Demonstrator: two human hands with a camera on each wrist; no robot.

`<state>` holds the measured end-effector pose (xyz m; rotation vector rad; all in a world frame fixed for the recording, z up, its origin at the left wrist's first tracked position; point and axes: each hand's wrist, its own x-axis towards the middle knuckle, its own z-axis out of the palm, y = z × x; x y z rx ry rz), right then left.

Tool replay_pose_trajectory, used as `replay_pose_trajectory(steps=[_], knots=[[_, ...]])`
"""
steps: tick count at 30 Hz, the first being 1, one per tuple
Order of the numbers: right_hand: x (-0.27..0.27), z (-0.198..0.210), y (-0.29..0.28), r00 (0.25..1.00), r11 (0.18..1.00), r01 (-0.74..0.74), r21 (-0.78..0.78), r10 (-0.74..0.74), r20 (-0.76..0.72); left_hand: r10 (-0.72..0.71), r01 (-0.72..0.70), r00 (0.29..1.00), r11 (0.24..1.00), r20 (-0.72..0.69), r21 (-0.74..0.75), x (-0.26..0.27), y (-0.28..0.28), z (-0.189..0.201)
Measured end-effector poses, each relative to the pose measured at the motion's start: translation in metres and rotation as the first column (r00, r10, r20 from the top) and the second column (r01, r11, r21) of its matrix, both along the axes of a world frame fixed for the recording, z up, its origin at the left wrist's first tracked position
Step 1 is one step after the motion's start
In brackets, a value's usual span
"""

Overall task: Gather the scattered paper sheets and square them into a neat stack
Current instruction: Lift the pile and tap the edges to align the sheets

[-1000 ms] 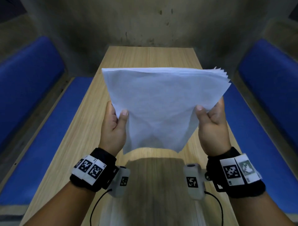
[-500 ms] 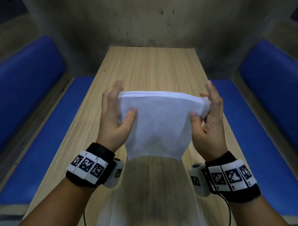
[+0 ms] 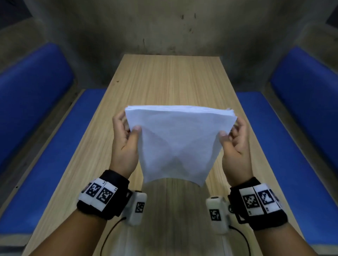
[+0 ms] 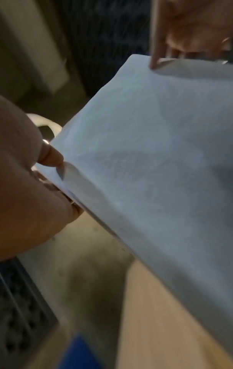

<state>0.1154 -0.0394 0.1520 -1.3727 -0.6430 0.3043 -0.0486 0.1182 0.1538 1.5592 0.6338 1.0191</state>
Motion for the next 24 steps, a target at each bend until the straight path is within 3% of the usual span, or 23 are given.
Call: replay_pose_trajectory(steps=[2, 4, 11, 16, 24], knots=[[-0.005, -0.011, 0.006, 0.993, 1.000, -0.027, -0.016, 0.025, -0.114, 0.007, -0.011, 1.000, 0.989, -0.022, -0.146, 0.004, -0.006, -0.015], [-0.013, -0.020, 0.012, 0.991, 0.998, -0.007, -0.055, -0.001, -0.135, 0.035, -0.046, 0.998, 0.979, -0.056, -0.199, 0.007, -0.013, -0.024], [-0.012, -0.023, 0.009, 0.994, 0.995, -0.037, 0.089, 0.046, -0.100, 0.029, -0.028, 0.999, 0.997, 0.018, -0.076, 0.002, -0.010, -0.026], [-0.022, -0.049, 0.015, 0.991, 0.999, -0.025, -0.042, 0.019, -0.135, 0.022, -0.040, 0.993, 0.986, -0.117, -0.160, 0.002, -0.015, -0.052], [-0.019, -0.057, 0.008, 0.989, 0.997, -0.048, -0.066, 0.038, -0.141, 0.005, -0.022, 0.994, 0.989, -0.113, -0.148, -0.002, -0.014, -0.067]])
